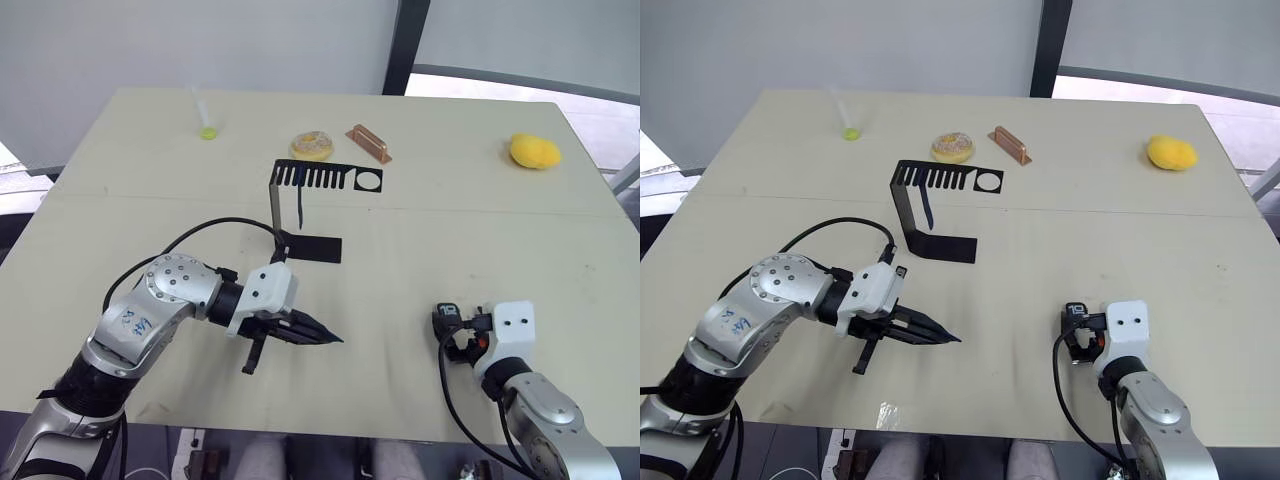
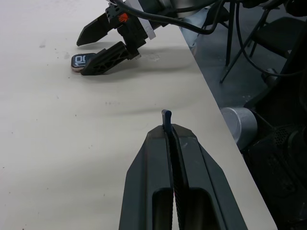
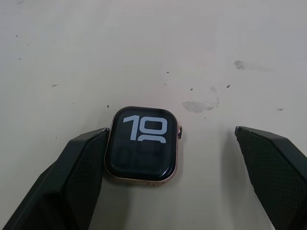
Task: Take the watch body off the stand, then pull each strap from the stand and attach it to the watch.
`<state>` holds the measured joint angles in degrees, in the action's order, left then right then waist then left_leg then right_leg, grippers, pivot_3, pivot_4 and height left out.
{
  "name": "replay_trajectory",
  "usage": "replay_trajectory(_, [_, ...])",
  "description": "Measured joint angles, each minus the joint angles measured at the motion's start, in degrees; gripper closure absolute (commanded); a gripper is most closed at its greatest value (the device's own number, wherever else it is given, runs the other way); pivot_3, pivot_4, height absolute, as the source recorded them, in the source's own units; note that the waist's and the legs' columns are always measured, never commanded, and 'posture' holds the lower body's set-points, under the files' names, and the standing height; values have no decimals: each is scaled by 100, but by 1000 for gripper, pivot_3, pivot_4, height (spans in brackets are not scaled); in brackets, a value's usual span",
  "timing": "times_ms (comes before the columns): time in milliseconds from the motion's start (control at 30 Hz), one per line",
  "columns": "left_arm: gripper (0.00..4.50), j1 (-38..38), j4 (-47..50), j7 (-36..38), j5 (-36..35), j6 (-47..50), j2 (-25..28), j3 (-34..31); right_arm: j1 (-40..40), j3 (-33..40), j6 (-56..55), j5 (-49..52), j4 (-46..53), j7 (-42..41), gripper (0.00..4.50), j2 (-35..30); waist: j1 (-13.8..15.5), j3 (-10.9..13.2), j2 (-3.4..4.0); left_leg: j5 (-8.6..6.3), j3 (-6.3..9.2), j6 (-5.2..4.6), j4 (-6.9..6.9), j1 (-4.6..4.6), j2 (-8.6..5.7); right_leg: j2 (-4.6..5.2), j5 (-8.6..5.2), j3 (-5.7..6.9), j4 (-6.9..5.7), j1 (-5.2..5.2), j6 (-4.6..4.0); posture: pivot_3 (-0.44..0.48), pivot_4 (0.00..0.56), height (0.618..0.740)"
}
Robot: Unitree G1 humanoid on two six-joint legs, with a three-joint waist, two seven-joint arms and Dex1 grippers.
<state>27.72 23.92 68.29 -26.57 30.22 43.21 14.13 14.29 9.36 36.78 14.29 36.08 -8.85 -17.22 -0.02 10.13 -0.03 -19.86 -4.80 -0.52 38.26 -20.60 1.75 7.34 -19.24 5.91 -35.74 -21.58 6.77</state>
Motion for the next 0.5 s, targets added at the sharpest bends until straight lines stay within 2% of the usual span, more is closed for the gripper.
replay_trajectory(500, [4500,-26,0,7,26,29,38,0,281,-159,-307,26,4,-19,81,103,-10,-3,-6,0,-1,0,0,4,2,-2,0,-2,-3,1,0,0,150,740])
